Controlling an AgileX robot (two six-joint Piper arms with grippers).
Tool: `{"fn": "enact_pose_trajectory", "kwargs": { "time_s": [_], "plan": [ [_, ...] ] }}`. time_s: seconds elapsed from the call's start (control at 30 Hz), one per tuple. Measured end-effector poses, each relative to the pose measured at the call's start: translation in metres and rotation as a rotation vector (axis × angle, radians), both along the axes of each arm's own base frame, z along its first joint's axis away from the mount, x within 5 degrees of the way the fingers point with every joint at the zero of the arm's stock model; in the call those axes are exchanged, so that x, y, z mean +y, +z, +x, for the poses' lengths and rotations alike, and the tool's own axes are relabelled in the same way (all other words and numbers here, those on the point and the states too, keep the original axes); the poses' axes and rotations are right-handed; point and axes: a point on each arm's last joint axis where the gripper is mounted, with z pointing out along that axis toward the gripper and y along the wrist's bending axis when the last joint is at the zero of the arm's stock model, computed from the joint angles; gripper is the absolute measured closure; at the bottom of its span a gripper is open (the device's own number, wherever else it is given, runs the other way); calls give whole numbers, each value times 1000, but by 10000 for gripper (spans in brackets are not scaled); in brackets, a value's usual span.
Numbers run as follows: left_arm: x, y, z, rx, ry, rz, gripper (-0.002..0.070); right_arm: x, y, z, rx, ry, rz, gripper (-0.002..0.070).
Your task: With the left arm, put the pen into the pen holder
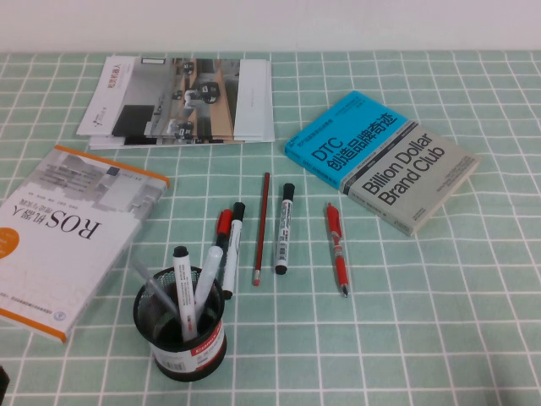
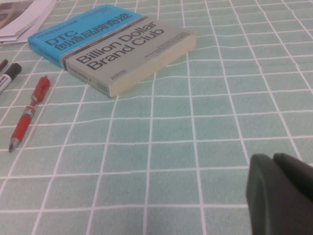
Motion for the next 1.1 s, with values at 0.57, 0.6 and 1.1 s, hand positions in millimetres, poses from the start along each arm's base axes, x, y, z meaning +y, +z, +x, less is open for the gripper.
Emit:
{"fn": "enact_pose_trajectory", "kwargs": {
  "time_s": [0.57, 0.6, 1.1],
  "plan": [
    [-4, 42, 3, -74, 22, -317, 678, 0, 0, 0, 0, 0, 0, 696],
    [-5, 51, 5, -46, 20, -313, 678, 0, 0, 0, 0, 0, 0, 696],
    [-35, 159, 113, 422, -142, 20, 678, 0, 0, 0, 0, 0, 0, 696]
  ]
}}
